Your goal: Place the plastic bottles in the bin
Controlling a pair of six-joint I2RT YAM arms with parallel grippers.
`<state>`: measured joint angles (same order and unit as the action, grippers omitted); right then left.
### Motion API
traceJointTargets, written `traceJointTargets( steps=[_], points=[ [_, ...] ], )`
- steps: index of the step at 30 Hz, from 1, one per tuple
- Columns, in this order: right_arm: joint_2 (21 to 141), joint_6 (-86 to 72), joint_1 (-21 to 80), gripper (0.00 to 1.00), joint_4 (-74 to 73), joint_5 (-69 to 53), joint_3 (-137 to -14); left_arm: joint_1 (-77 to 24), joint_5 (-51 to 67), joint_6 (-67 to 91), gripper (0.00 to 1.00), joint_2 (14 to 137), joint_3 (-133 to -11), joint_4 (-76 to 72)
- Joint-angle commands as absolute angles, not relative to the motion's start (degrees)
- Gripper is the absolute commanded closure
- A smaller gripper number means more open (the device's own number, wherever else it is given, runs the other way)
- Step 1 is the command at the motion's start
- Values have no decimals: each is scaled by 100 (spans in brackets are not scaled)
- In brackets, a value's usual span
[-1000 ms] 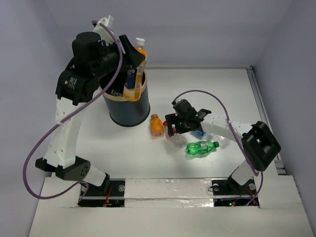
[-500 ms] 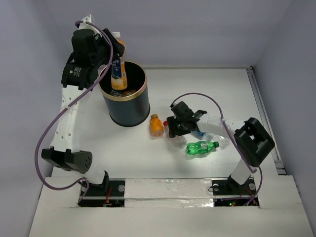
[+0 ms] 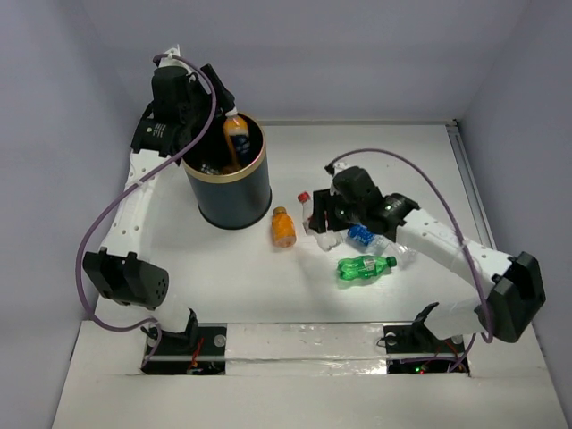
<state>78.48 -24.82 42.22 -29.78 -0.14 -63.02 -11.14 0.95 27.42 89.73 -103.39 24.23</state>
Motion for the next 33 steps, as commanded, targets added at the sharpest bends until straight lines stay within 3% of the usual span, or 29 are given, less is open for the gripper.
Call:
traceJointTargets(
  steps=[1,10,15,17,20,21,22,25,28,32,33],
  points=[
    [7523,-2531,4228,50,-2848,-325,-7451,-1090,61,2716,21,8578,-10301,1977],
    [8357,-2970,4228,50,-1628,-940,-9561,-1090,281,2918,27,7349,-9160,1732],
    [9367,-3585,4228,50,-644,-1274,-10509,-1090,624,3146,46,6313,-7887,1766],
    [9754,-3769,4228,50,-598,-1336,-10949,-1090,712,3225,58,6057,-7560,1915],
    [10623,-3718,4368,48,-851,-1204,-12125,-1090,896,3339,67,5513,-6927,2179],
    [11165,-3674,4429,45,-1270,-1195,-12538,-1159,914,3375,70,5432,-6656,2293],
    [11432,-3630,4430,36,-1483,-1169,-13351,-1247,1018,3401,72,5353,-6514,2311],
    [11987,-3507,4482,18,-2030,-1073,-14175,-1789,1239,3445,75,5168,-6092,2294],
    [11700,-3402,4482,7,-1811,-862,-13748,-2721,480,3612,75,5203,-5933,2434],
    [11366,-3235,4482,6,-1758,-677,-13141,-3655,61,4095,72,5396,-5521,2312],
    [11260,-3208,4482,6,-1749,-598,-12896,-3822,53,4183,66,5492,-5346,2146]
  ],
)
